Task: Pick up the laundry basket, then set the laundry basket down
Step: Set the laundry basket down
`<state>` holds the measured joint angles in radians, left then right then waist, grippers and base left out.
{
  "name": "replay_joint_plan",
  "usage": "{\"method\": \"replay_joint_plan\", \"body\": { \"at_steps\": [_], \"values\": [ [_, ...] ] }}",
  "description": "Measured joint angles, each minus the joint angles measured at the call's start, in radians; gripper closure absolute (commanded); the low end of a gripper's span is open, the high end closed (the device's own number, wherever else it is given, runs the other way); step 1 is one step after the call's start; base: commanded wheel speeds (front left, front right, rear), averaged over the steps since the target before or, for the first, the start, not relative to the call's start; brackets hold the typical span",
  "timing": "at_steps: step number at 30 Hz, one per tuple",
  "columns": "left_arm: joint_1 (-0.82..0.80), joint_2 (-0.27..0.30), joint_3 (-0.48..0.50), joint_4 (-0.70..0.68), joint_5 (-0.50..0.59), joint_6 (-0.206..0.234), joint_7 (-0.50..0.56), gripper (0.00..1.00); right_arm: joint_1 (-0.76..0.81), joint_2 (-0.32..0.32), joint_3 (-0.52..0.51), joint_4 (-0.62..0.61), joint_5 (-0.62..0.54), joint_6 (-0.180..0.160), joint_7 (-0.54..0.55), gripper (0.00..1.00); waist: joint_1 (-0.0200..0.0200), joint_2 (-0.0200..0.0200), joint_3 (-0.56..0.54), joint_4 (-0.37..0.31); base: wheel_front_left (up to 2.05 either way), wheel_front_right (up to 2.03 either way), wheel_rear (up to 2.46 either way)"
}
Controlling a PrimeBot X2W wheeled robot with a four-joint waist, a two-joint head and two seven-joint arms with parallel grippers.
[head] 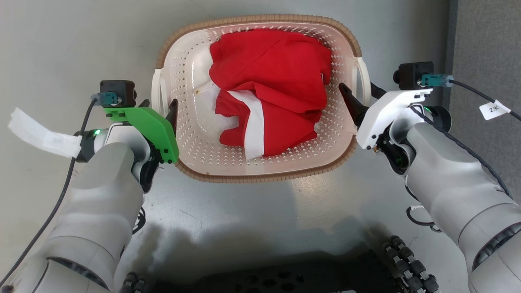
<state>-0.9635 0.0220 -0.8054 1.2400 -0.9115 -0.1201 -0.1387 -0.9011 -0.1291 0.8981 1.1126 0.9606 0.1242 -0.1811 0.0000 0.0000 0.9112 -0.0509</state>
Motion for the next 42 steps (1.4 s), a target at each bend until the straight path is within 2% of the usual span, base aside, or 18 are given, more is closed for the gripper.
{"method": "replay_joint_plan", "body": {
  "at_steps": [18,42],
  "values": [
    [0.011,0.0,-0.002,0.014,-0.007,-0.003,-0.015,0.0,-0.01,0.014,0.02,0.01,0.02,0.0,-0.019,0.0,0.0,0.0,-0.069,-0.012,0.0,0.0,0.0],
    [0.131,0.003,-0.005,-0.021,-0.017,-0.004,-0.101,0.0,0.103,-0.013,0.046,0.012,0.032,0.0,-0.062,0.0,0.0,0.0,-0.366,-0.016,0.0,0.0,0.0]
  ]
}}
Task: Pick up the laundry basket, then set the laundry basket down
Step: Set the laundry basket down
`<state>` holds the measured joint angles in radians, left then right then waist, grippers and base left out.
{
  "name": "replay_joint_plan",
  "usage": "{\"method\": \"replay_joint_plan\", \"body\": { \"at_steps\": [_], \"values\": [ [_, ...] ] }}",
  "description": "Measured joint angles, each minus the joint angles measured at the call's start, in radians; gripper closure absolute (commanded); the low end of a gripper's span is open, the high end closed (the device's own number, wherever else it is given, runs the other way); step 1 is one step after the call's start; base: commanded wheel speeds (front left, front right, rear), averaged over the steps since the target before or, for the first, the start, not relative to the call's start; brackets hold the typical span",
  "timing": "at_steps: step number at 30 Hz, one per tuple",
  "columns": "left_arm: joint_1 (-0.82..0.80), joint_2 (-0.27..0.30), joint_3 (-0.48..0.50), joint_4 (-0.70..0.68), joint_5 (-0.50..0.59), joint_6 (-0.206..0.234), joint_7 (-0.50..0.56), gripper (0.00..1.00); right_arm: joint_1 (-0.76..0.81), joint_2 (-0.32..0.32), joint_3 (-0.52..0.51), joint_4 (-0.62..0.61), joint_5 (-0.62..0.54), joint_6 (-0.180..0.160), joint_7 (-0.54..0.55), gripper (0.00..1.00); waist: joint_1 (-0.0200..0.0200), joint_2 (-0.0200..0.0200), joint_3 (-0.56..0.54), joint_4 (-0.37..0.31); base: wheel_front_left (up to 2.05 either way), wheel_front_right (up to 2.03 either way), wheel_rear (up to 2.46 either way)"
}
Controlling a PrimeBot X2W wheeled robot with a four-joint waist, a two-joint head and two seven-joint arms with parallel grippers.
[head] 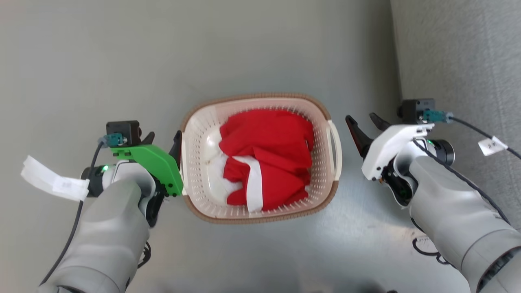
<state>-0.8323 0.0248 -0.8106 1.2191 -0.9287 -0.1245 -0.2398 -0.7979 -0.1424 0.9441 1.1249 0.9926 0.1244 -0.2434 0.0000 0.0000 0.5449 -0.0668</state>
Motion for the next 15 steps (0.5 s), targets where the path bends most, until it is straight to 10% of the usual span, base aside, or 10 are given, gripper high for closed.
{"method": "replay_joint_plan", "body": {
  "at_steps": [15],
  "values": [
    [0.125,0.049,0.038,-0.107,0.001,-0.001,-0.009,0.0,0.042,-0.065,-0.135,-0.16,-0.086,0.0,-0.007,0.0,-0.0001,0.0,-0.214,0.007,0.0,0.0,0.0]
  ]
}}
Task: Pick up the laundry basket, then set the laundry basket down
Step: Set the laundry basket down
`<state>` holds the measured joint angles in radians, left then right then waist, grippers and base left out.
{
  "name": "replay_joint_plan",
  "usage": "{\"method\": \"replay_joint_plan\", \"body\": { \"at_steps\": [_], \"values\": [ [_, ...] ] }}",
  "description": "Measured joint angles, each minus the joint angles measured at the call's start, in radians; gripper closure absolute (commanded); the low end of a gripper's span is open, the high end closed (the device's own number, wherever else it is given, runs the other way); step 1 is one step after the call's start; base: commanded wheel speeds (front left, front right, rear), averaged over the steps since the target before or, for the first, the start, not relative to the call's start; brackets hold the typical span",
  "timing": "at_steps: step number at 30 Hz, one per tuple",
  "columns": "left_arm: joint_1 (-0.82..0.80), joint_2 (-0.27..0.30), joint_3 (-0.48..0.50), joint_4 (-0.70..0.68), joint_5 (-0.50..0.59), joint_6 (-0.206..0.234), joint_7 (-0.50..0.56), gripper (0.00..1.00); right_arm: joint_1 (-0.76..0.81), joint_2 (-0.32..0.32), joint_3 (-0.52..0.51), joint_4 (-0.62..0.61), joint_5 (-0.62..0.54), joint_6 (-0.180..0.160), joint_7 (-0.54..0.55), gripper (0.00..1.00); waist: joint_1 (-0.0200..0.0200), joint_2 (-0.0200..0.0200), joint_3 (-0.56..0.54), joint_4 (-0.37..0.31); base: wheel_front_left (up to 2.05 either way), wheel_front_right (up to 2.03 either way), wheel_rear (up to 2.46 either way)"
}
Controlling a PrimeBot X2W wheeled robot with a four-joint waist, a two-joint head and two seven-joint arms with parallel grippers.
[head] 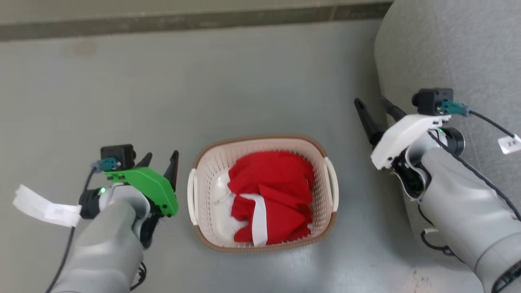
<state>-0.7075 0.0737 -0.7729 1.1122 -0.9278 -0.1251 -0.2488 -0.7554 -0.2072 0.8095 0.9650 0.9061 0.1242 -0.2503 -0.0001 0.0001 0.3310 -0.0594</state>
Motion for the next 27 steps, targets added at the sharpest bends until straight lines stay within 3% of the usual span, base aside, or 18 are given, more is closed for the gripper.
{"method": "replay_joint_plan", "body": {
  "at_steps": [14,27],
  "values": [
    [0.106,0.074,0.13,-0.212,0.087,0.004,0.0,0.0,0.162,-0.029,-0.149,-0.185,-0.125,-0.034,0.0,0.0,0.0,0.0,-0.165,0.008,0.0,0.0,0.0],
    [0.253,0.099,0.266,-0.483,0.243,0.075,-0.003,0.0,0.324,-0.039,-0.285,-0.353,-0.239,-0.076,0.0,0.0,0.0,0.0,-0.239,0.015,0.0,0.0,0.0]
  ]
}}
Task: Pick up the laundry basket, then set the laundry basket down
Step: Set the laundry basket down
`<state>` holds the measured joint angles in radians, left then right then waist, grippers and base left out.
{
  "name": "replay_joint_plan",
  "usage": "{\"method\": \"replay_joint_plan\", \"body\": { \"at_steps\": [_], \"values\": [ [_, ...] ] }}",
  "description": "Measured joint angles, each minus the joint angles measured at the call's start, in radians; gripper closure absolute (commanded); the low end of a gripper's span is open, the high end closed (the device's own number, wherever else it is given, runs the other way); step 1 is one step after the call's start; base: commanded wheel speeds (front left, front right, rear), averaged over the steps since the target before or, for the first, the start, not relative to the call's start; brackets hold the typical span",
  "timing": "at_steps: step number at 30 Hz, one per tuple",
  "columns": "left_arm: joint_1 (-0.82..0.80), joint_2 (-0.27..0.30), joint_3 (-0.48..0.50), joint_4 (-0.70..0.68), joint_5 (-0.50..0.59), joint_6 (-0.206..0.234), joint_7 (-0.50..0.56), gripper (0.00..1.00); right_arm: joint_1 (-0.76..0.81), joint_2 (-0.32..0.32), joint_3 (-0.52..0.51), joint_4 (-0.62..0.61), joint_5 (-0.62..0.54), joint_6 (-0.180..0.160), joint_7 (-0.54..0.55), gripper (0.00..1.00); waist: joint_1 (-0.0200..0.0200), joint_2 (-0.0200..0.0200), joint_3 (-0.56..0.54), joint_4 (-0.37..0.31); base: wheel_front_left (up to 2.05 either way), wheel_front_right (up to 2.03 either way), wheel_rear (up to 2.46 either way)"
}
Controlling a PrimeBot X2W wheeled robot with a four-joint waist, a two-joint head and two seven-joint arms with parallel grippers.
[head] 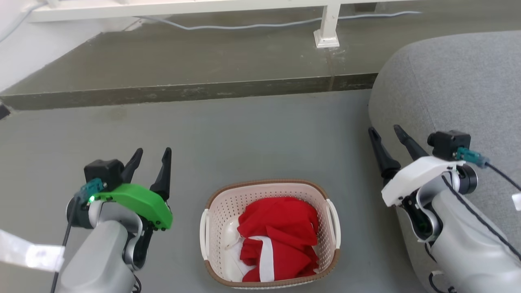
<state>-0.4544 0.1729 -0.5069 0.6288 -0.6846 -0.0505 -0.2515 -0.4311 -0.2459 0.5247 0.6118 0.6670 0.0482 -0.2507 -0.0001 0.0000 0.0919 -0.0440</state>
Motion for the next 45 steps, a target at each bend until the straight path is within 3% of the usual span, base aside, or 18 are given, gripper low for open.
{"method": "replay_joint_plan", "body": {
  "at_steps": [13,20,32,45],
  "values": [
    [0.176,-0.018,0.169,-0.253,0.121,0.061,0.0,0.0,0.113,0.005,-0.1,-0.187,-0.141,-0.049,-0.001,0.0,0.0,0.0,-0.021,0.011,0.0,0.0,0.0],
    [0.251,-0.035,0.215,-0.325,0.186,0.079,0.0,0.0,0.16,0.015,-0.141,-0.252,-0.193,-0.05,-0.001,0.0,0.0,0.0,-0.026,0.016,0.0,0.0,0.0],
    [0.334,-0.065,0.251,-0.395,0.24,0.076,0.0,0.0,0.231,0.033,-0.192,-0.304,-0.242,-0.049,-0.001,0.0,0.0,0.0,-0.031,0.018,0.0,0.0,0.0],
    [0.376,-0.089,0.28,-0.428,0.285,0.042,0.0,0.0,0.266,0.057,-0.222,-0.325,-0.289,-0.027,-0.001,0.0,0.0001,0.0,-0.027,0.013,0.0,0.0,0.0]
  ]
}}
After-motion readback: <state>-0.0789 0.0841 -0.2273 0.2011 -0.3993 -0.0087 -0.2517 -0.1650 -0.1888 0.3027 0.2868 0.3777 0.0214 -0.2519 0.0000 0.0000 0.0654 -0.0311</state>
